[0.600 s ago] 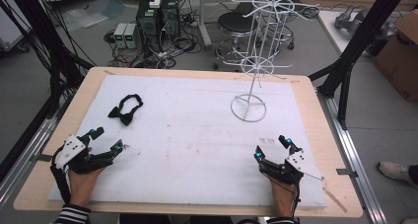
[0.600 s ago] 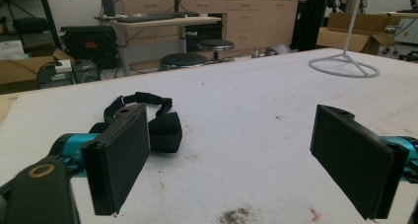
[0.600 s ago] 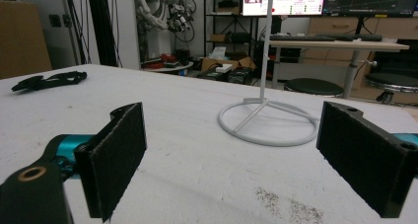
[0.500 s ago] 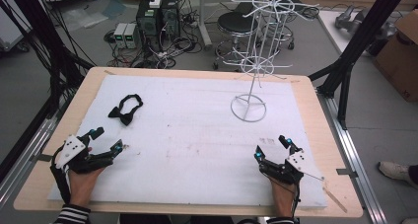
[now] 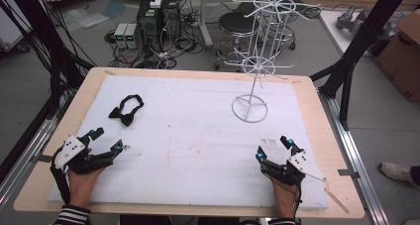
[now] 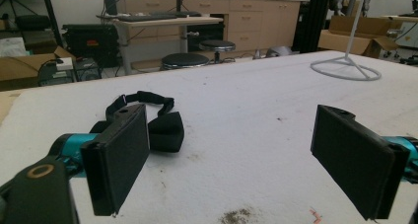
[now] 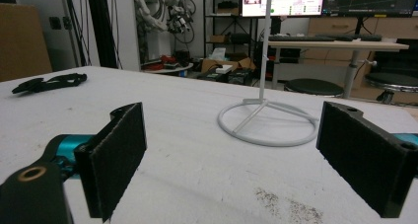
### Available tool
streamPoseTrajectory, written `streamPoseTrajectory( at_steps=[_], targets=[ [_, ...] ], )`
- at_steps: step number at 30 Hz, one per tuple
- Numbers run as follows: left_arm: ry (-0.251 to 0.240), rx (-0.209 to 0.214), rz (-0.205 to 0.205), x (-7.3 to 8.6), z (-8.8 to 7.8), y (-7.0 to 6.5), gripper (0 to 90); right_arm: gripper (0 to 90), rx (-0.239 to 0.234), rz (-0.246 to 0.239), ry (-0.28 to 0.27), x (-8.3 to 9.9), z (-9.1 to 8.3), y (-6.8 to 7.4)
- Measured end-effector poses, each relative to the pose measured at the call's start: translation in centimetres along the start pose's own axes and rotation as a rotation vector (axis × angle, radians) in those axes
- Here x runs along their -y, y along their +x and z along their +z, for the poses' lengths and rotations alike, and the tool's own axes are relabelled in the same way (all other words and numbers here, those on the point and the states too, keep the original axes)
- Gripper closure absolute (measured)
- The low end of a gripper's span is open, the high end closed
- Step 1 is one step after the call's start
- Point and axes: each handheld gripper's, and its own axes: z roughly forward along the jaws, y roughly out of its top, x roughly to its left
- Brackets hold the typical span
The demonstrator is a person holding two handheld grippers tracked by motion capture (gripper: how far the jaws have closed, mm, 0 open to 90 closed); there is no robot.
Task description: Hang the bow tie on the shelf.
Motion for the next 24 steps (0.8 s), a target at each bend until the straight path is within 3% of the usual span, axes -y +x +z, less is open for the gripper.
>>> streamPoseTrajectory(
  at_steps=[8,15,24],
  targets=[
    [0.006,-0.001,-0.045,-0.1,0.0,0.4,14.9,10.8,0.002,0.0,0.002,0.0,0.0,0.0],
    [0.053,0.007,-0.026,-1.4,0.3,1.1,14.8,10.7,0.004,0.003,0.001,0.0,0.0,0.0],
    [0.157,0.062,-0.009,-3.8,1.5,2.3,14.8,10.7,0.003,0.007,0.005,0.0,0.0,0.0]
  ],
)
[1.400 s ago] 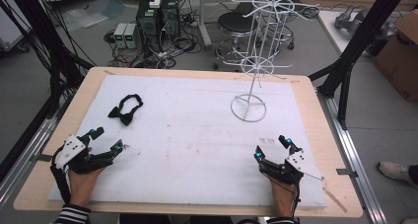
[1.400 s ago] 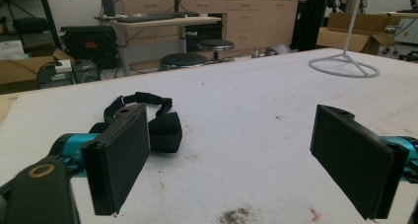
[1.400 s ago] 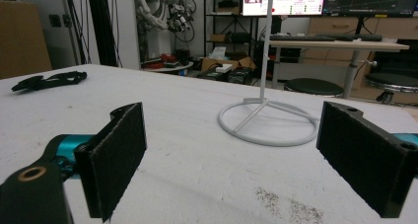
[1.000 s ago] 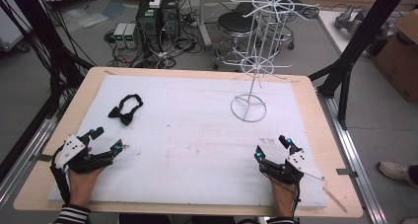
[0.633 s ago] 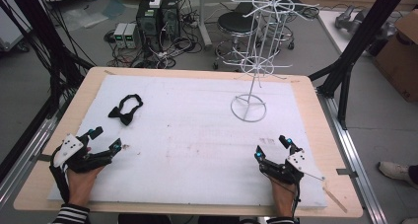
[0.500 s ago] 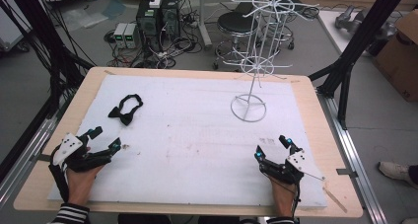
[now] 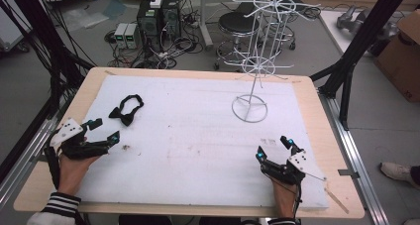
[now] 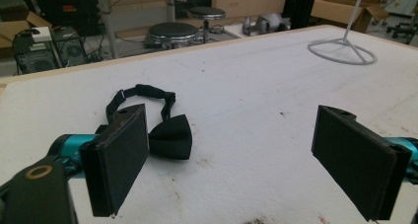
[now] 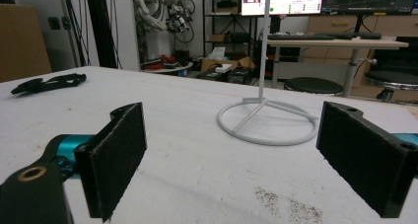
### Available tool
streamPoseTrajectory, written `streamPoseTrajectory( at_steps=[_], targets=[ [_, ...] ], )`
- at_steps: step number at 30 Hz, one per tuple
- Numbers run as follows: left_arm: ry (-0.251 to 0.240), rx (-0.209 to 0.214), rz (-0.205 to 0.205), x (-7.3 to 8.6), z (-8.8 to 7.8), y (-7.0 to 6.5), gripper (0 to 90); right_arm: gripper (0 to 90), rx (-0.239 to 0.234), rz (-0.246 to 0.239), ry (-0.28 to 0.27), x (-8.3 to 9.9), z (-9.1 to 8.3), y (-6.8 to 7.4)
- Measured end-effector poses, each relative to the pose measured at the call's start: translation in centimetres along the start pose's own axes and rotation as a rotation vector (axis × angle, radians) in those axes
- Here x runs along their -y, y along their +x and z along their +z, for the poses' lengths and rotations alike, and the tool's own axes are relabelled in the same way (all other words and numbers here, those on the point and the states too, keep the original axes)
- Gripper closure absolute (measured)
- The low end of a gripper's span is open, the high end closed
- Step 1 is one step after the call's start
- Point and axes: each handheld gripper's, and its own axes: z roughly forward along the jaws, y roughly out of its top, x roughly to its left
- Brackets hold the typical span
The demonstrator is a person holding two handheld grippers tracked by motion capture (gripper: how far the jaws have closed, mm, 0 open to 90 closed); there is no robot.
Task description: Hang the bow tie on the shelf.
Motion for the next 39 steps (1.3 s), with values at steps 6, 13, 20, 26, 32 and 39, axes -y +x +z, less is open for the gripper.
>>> streamPoseTrajectory(
  at_steps=[6,13,20,26,32,39],
  targets=[
    [0.088,0.028,0.022,-2.0,1.0,1.4,14.8,10.7,0.0,0.005,0.003,0.0,0.0,0.0],
    [0.189,0.047,0.022,-4.0,2.6,3.6,15.0,10.8,-0.001,0.001,0.0,0.0,0.0,0.0],
    [0.268,0.065,0.0,-4.7,3.9,5.1,15.5,10.7,-0.001,0.001,0.0,0.0,0.0,-0.1],
    [0.325,0.061,-0.01,-4.9,5.1,6.0,15.8,10.7,0.001,0.007,0.005,0.0,0.0,0.0],
    [0.349,0.072,0.002,-4.8,6.1,6.1,15.9,10.8,0.001,0.002,0.005,0.0,0.1,0.0],
    [0.406,0.035,-0.031,-4.4,7.6,7.8,18.2,10.7,0.002,0.002,0.006,0.0,0.1,0.0]
  ],
)
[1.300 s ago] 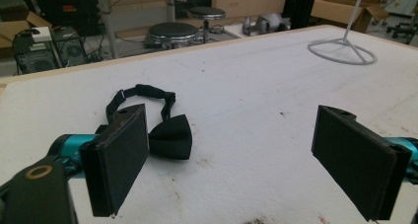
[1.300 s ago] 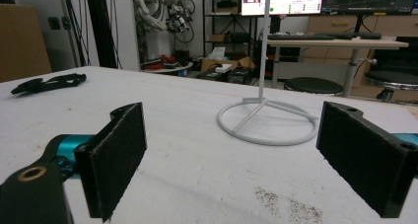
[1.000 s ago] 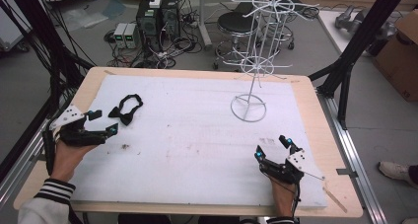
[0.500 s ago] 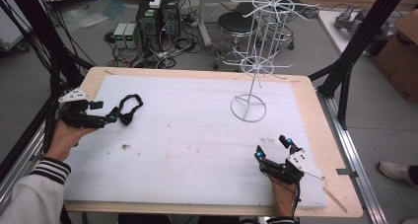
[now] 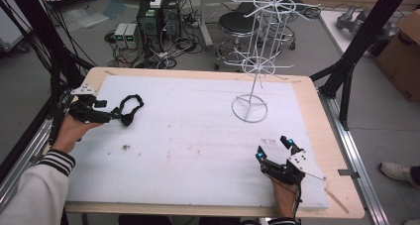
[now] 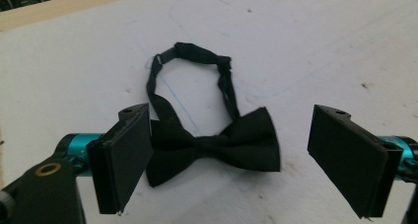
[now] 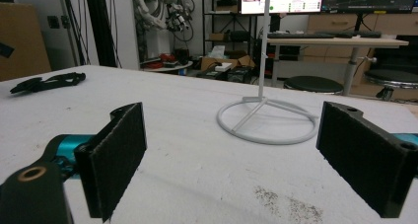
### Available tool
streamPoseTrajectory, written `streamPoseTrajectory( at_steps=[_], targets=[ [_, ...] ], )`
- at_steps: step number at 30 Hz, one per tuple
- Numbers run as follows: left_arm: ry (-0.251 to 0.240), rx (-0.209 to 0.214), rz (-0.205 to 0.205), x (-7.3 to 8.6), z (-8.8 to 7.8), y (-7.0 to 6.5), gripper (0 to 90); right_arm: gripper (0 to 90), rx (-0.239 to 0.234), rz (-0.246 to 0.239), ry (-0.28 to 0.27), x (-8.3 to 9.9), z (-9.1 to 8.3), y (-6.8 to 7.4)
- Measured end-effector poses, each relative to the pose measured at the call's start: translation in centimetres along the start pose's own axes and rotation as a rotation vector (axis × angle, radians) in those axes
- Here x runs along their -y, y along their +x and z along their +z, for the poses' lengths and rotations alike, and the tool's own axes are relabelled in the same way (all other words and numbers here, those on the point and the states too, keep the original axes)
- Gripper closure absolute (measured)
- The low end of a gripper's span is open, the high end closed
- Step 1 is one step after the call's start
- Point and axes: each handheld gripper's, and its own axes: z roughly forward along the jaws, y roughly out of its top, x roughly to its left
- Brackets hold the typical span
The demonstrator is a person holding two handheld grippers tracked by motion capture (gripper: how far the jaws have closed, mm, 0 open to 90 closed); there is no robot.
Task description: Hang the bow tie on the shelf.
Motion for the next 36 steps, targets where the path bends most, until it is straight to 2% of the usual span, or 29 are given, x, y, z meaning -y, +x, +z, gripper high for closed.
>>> streamPoseTrajectory(
  at_steps=[7,13,17,18,28,32,36],
  targets=[
    [0.056,-0.006,0.001,-1.0,1.0,1.1,24.0,10.8,0.0,0.001,0.001,0.0,0.0,0.0],
    [0.112,-0.006,-0.024,-0.8,1.8,2.0,27.6,10.8,0.0,0.001,0.001,0.0,0.0,0.0],
    [0.135,-0.019,-0.063,-0.3,2.2,2.9,32.0,10.8,0.002,0.0,0.001,0.0,0.0,0.0],
    [0.149,-0.03,-0.062,-0.2,2.2,3.1,32.1,10.7,0.001,0.002,0.001,0.0,0.0,0.0],
    [0.172,-0.041,-0.069,0.1,2.8,3.6,43.2,10.8,0.006,-0.003,-0.002,0.0,0.0,0.0],
    [0.179,-0.028,-0.063,0.1,3.0,3.5,48.1,10.7,0.003,-0.002,0.0,0.0,0.0,0.0],
    [0.194,-0.048,-0.068,0.1,3.2,3.6,50.3,10.8,0.004,-0.003,-0.001,0.0,0.0,0.0]
  ],
)
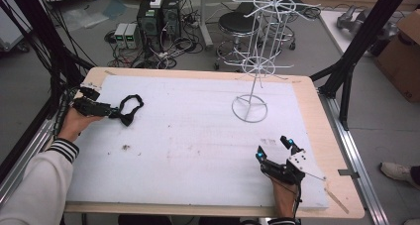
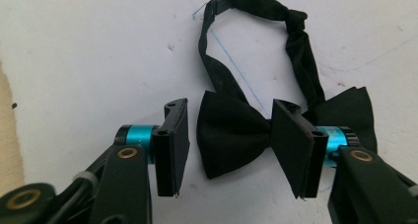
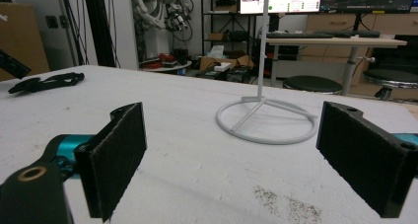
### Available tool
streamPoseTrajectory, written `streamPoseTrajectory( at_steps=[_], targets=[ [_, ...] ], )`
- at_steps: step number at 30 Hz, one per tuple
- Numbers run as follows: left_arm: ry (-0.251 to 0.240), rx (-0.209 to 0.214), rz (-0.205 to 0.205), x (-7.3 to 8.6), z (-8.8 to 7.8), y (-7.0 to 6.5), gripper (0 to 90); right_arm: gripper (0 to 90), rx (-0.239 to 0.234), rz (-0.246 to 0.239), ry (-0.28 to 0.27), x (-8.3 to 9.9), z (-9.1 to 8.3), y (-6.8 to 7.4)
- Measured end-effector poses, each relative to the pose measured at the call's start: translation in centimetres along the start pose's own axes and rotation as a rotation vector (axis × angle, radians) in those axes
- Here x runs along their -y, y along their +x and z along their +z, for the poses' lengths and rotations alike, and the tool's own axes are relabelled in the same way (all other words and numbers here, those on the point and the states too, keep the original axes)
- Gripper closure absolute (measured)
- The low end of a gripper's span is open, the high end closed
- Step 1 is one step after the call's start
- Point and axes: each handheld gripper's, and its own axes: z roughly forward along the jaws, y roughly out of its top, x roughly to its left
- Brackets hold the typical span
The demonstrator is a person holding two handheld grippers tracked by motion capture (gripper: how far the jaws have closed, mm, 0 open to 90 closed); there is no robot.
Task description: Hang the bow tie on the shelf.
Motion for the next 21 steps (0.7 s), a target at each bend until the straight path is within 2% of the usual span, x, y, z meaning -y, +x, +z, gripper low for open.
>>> streamPoseTrajectory(
  at_steps=[7,10,12,15,21],
  targets=[
    [0.02,-0.004,-0.019,0.0,0.3,0.1,55.7,10.8,0.001,0.001,0.0,0.0,0.0,0.0],
    [0.061,-0.003,0.001,-0.8,0.3,0.0,58.0,10.7,0.0,0.002,-0.001,0.0,0.0,0.0],
    [0.062,-0.001,0.009,-1.2,0.3,-0.3,58.8,10.8,0.0,0.001,0.0,0.0,0.0,0.0],
    [0.088,-0.007,0.015,-1.4,0.8,-0.5,58.2,10.7,0.001,0.004,-0.001,0.0,0.0,0.0],
    [0.084,-0.009,-0.011,-1.4,0.9,-0.2,53.8,10.7,0.001,0.008,0.001,0.0,0.0,0.0]
  ],
)
